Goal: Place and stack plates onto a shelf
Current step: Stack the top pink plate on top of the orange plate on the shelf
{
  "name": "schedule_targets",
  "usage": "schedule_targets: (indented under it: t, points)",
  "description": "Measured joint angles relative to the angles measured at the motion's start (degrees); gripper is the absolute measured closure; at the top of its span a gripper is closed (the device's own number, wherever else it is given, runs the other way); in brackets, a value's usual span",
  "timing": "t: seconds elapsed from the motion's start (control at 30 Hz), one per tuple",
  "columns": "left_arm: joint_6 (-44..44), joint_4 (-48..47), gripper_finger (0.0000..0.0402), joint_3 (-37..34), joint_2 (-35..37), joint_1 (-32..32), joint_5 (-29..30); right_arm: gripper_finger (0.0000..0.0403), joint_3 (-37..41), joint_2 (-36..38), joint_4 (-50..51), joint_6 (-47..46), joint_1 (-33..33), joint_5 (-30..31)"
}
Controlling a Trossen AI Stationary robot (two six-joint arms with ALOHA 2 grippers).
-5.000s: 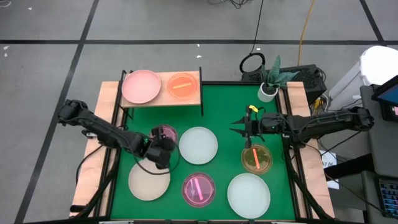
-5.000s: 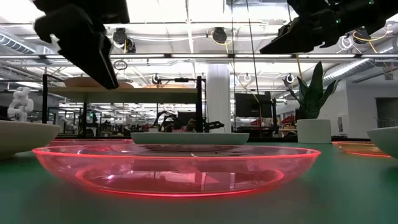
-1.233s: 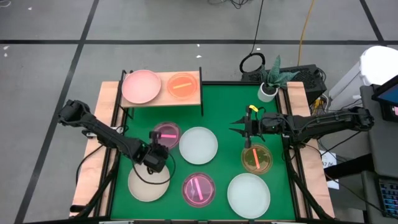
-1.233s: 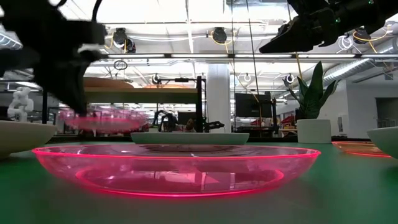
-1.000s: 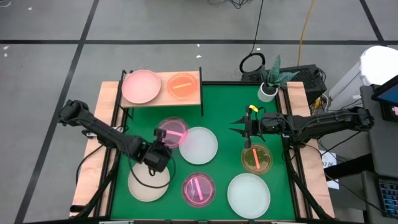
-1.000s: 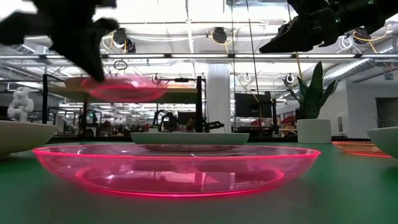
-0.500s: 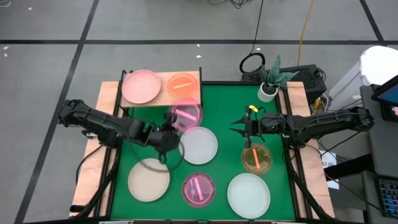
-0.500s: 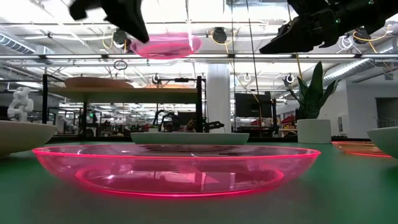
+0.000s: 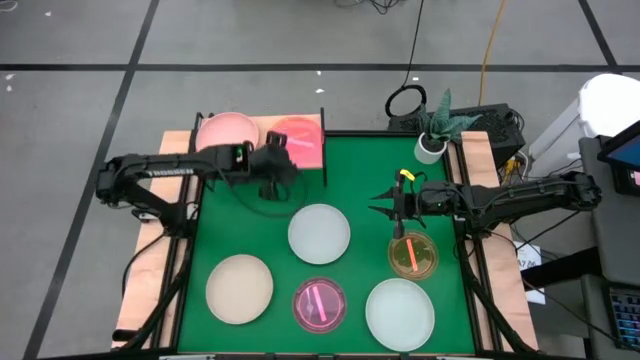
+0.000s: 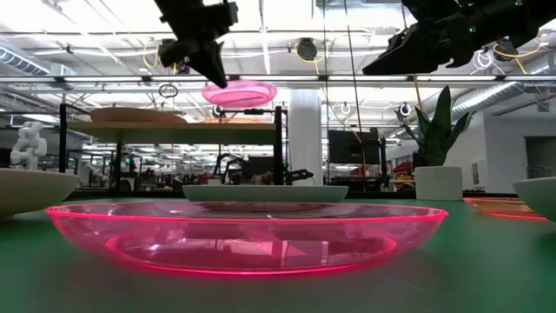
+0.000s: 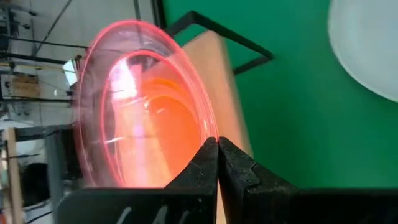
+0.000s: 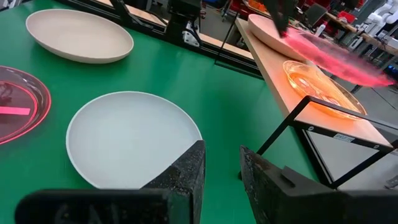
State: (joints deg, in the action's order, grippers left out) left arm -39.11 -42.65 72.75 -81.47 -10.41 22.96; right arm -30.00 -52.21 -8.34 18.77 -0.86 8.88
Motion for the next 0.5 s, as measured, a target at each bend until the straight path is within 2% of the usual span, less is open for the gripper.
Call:
schedule_targets:
  t: [0.23,0.5]
  points:
    - [-3.02,3.56,0.0401,0.00,0.00,-7.24,-7.94,0.0321,0.00,0.00,0.00,0.06,-0.01,0.01]
    - [-3.09,3.45,0.0400,-1.66,0.00,-11.01,-10.14,0.0321,0.00,0.00,0.02,-0.01,0.00,0.00]
